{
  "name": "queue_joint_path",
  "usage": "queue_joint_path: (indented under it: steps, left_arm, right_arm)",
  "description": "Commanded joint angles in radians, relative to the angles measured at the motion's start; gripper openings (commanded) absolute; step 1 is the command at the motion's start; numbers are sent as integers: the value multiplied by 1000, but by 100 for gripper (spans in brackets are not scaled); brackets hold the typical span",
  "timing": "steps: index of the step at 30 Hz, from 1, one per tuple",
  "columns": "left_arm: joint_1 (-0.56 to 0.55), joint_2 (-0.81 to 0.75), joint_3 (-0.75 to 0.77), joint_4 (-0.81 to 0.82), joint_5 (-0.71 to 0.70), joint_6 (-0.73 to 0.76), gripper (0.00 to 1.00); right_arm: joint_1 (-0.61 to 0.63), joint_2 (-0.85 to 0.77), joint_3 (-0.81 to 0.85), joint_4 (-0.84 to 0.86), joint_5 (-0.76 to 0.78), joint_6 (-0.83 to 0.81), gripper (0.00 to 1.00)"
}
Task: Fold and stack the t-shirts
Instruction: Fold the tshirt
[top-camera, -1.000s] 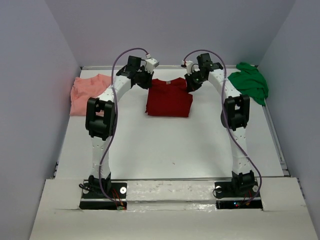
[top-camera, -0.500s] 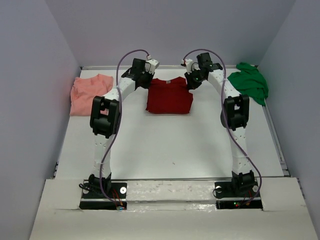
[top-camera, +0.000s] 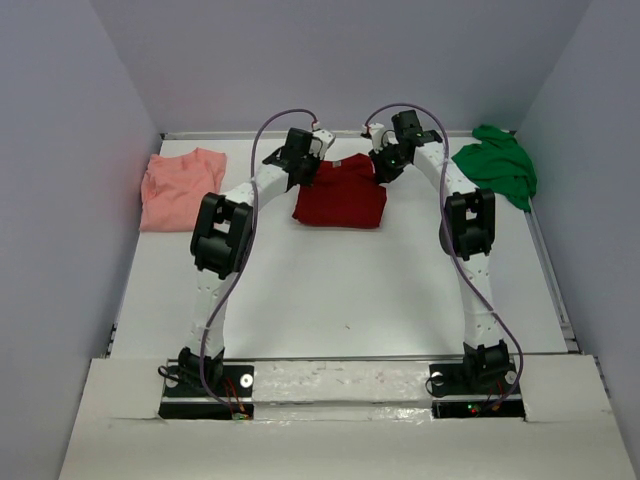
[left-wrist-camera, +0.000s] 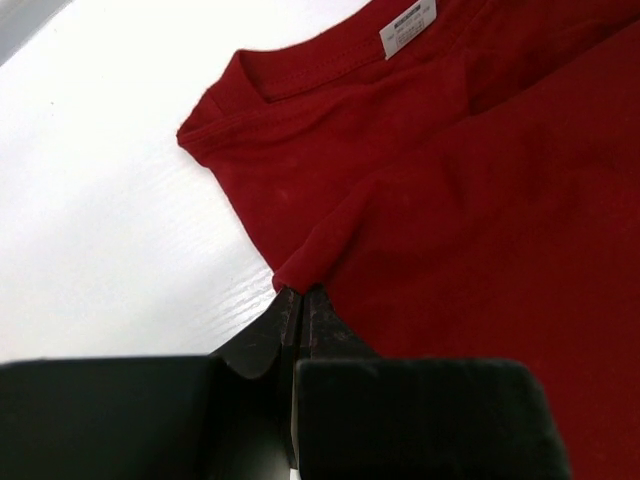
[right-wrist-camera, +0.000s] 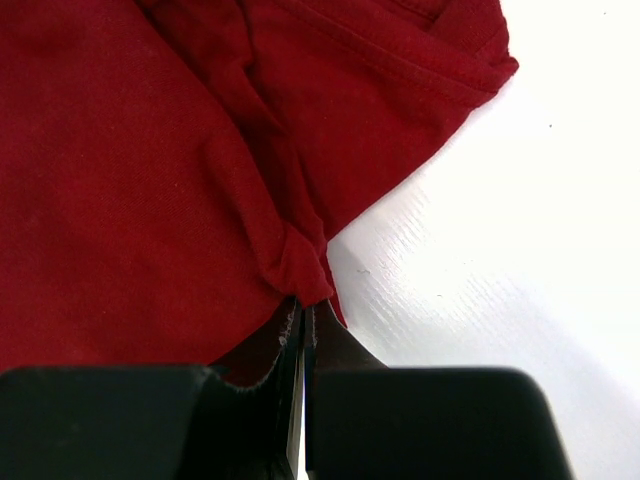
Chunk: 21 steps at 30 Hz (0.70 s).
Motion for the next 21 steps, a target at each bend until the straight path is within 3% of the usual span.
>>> queue_joint_path:
  steps: [1, 7, 8, 10, 12, 13, 17, 19, 20, 21]
  left_arm:
    - [-10, 26, 36, 11, -93, -8, 0]
    - [-38, 58, 65, -1, -210, 1, 0]
    - [-43, 63, 69, -3, -234, 4, 0]
    - [-56, 70, 78, -7, -297, 9, 0]
    - [-64, 78, 81, -9, -357, 12, 0]
    - [-70, 78, 79, -8, -374, 12, 0]
    - [-87, 86, 76, 3, -468, 24, 0]
    - [-90, 90, 81, 8, -518, 30, 0]
    - [-93, 95, 82, 11, -550, 32, 0]
    - [-95, 95, 85, 14, -569, 33, 0]
  right_arm:
    - [-5, 1, -3, 52, 30, -22, 0]
    - [-5, 10, 5, 52, 44, -23, 0]
    - [-5, 10, 5, 52, 47, -23, 4]
    - [-5, 10, 3, 52, 51, -25, 28]
    - [-5, 6, 2, 52, 54, -25, 37]
    - [-5, 7, 2, 53, 55, -28, 46]
    - [-5, 7, 5, 53, 65, -32, 51]
    - [-5, 7, 13, 53, 73, -29, 65]
    - [-5, 4, 14, 53, 74, -29, 79]
    - [-5, 3, 16, 53, 81, -28, 85]
